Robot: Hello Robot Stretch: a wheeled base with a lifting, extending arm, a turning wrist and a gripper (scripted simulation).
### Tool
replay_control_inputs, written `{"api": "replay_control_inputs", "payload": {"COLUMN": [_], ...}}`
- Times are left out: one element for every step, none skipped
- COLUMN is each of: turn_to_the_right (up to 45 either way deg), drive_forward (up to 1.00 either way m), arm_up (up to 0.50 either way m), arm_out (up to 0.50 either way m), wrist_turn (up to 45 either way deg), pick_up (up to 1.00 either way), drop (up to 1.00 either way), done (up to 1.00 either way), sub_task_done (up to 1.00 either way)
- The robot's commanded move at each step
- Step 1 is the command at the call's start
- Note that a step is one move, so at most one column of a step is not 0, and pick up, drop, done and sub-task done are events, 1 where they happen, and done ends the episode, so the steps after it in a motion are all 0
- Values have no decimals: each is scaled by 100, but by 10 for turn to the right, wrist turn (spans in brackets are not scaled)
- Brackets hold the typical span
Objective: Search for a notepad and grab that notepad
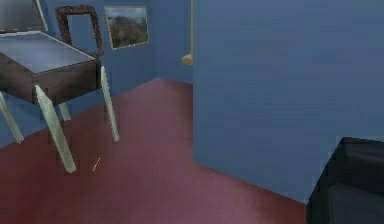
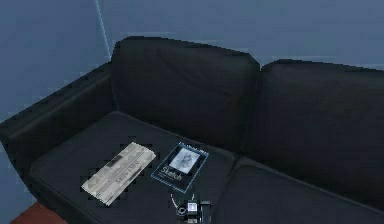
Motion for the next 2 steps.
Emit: {"api": "replay_control_inputs", "payload": {"turn_to_the_right": [0,0], "drive_forward": [0,0], "arm_up": [10,0], "arm_out": [0,0], "wrist_turn": [0,0], "pick_up": [0,0], "drop": [0,0], "done": [0,100], "sub_task_done": [0,0]}}
